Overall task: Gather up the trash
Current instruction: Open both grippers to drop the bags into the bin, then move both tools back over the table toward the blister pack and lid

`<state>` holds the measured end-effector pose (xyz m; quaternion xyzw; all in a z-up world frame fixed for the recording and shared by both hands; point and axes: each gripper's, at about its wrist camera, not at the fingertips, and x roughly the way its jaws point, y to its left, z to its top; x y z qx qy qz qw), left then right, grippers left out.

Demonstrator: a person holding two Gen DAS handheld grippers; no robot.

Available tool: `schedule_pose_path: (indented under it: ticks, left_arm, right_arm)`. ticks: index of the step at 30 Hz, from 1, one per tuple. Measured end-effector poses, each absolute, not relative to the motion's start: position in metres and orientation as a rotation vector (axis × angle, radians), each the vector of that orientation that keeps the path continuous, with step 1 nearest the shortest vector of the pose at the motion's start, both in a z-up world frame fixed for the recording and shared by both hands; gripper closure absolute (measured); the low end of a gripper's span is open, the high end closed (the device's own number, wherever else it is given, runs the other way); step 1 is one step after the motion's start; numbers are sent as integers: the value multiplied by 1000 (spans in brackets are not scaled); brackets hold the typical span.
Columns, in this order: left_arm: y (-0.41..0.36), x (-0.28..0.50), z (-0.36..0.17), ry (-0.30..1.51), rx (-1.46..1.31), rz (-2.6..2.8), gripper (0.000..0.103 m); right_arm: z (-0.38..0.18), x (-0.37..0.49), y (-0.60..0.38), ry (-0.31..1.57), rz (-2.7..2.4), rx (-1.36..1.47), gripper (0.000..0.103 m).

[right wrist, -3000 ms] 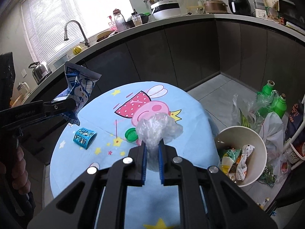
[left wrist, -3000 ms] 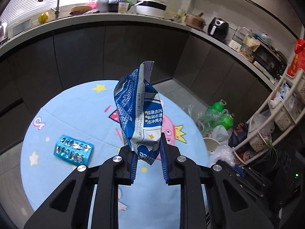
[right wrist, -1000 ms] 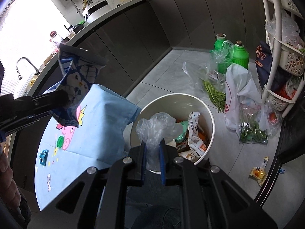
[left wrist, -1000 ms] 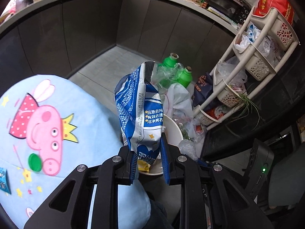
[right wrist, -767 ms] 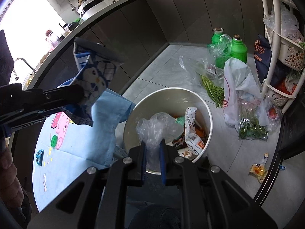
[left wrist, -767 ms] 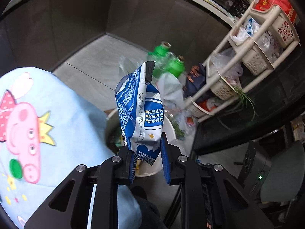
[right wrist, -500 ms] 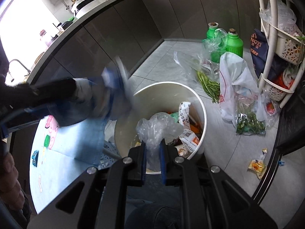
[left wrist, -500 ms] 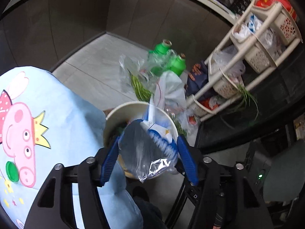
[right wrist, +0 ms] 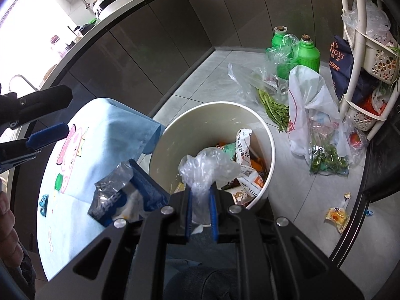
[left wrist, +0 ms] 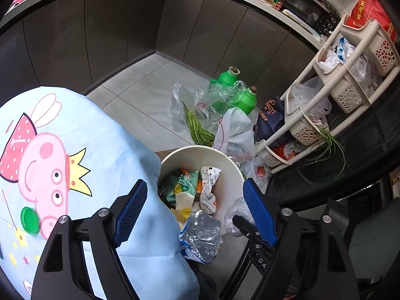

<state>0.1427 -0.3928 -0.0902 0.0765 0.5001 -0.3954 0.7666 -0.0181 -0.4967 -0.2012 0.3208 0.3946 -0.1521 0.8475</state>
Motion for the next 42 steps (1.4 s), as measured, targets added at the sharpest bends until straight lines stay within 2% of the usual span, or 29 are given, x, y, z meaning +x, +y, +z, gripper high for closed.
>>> schedule_pose_path:
  ticks: [4,6,8,11,13,15,17,31,33,34,35,37,42]
  left_arm:
    - [-391,142,-91,1091,183,-871,29]
    - [-389,140,-90,1129,180,-897,35]
    - [-388,133,-87,1183,185,-968,34]
    - [-384,110,-86,1138,336,-1011,34]
    - [-384,101,-95,1143,379,-1022,41]
    - [-382,99,-103,1182,353,-1040,59]
    - [-382,95,-112,1216,358,-1047,63]
    - [-370,104,-91,1147,268,-989,63]
    - [-369,106,-90,1146,263,-980,60]
    - [-369,107,-90,1146,261,-973,58]
    - [-369,107,-90,1143,257,-967,52]
    - [-368,108,-88,1130,252,-955,46]
    - [-368,112,-88,1128,239,-940,44]
  right_arm:
    - [-201,-17,-496,831,-322,676,89]
    - [-201,-17,-496,831,-322,675,89]
    - [-201,-20,-497,830,-325,676,89]
    - [-202,-23,-501,824,-335,681,89]
    - [-202,-24,-502,823,-339,686,89]
    - [-199,-26,-500,817,-334,679,89]
    - [-197,-27,-497,817,-331,669,89]
    - [-192,-8,-493,808,-307,629,88]
    - [-193,-3,-494,802,-302,610,76]
    - [-193,0,-495,806,-305,598,52]
    - [-193,1,-495,802,-312,587,27]
    - [-190,-1,-494,775,-316,576,27]
    - [-190,-8,-500,772,-327,593,27]
